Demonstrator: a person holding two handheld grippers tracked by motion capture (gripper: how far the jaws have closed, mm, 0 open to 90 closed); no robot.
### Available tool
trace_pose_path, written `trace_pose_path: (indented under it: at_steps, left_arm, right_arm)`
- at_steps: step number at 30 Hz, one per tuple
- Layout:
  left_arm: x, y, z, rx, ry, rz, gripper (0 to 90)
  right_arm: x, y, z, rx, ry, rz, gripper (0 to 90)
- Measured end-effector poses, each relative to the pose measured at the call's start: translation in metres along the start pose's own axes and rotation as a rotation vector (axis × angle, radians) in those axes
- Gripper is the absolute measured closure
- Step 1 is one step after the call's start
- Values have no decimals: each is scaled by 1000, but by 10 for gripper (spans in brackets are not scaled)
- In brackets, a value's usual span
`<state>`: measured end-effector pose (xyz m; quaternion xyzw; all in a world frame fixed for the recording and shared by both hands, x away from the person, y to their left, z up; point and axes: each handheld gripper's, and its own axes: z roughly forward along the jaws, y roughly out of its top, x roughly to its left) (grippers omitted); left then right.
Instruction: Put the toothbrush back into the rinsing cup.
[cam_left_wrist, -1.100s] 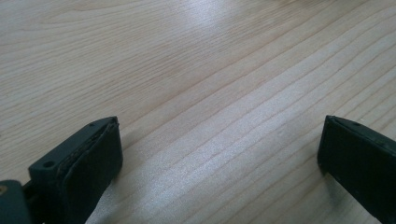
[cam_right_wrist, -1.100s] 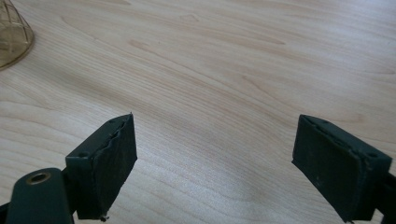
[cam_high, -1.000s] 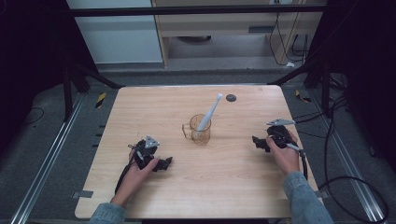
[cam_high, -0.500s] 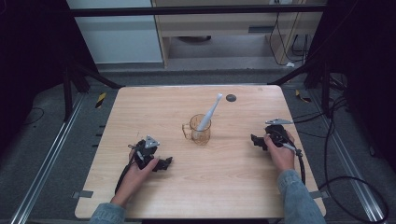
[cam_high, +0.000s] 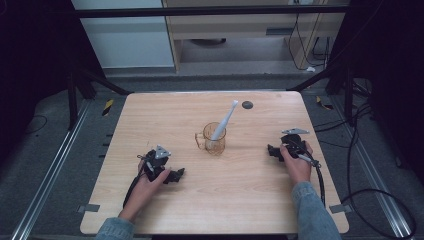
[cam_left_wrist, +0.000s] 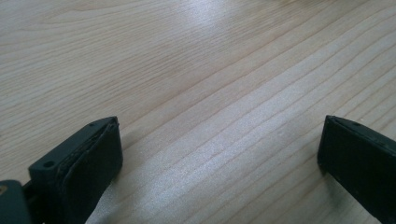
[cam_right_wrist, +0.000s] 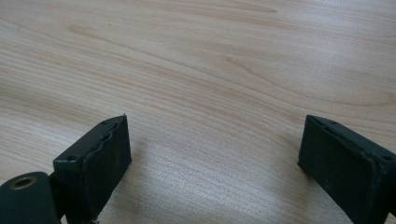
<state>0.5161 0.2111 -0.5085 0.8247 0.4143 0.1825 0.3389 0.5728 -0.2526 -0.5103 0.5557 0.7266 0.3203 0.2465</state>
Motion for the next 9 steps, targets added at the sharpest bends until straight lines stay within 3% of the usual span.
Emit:
trace_pose_path:
  at_steps: [9]
  left_arm:
    - [0, 0, 0, 0, 0, 0, 0]
  right_arm:
    - [3, 1, 2, 19, -48, 48, 8]
